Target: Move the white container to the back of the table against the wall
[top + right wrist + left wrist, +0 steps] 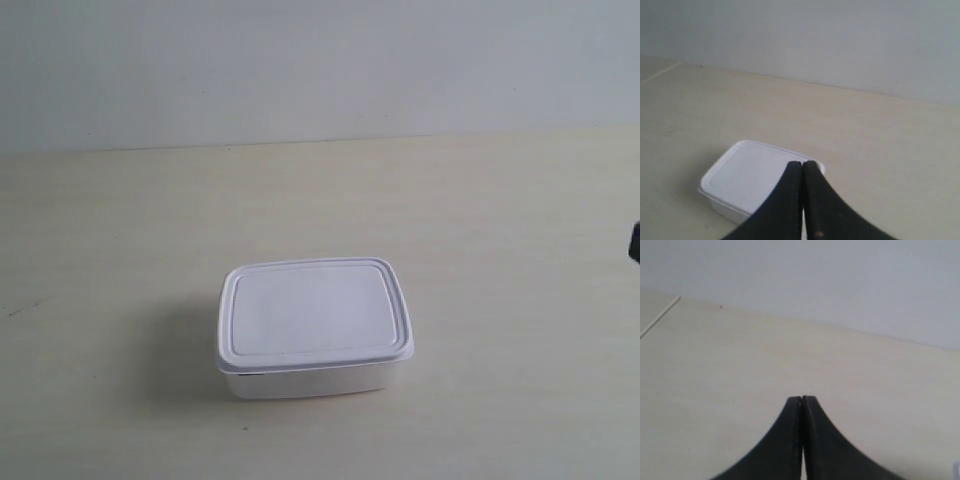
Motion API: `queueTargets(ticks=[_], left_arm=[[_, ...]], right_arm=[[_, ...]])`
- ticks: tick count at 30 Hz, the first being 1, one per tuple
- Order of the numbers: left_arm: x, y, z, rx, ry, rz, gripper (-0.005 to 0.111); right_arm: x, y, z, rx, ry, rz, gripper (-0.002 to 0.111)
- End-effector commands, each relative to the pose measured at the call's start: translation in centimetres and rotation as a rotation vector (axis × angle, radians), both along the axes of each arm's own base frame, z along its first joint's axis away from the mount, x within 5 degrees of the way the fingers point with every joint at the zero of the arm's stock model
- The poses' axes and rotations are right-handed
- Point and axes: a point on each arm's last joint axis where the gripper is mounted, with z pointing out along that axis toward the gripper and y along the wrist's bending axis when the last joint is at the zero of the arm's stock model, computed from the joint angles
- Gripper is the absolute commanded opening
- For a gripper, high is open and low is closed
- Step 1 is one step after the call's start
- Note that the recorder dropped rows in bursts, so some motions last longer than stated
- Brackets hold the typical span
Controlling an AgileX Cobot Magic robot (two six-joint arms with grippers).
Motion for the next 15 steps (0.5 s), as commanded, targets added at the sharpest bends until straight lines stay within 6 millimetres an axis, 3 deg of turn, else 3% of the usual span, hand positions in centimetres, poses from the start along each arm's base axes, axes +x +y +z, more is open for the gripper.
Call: queueTargets(ticks=[1,3,6,15], left_arm=[[2.7,0.5,6.8,0.024,-0.105,-0.006,0.0],[3.2,0.6,10.7,0.044,-0.195,-0.006,0.0],[2.8,0.6,13.0,0.065,-0.287,-0.006,0.0],[2.7,0.5,13.4,0.073,-0.322,-0.007,0.0]], right_arm=[[1.6,2.3,5.1,0.027,-0.052,0.1,0.0],[2.2,3.3,7.8,0.051,-0.084,0.138,0.0],[2.2,3.3,10.0,0.089,-0.136,0.137,0.0],[2.1,3.3,10.3,0.107,-0.138,0.138,0.0]])
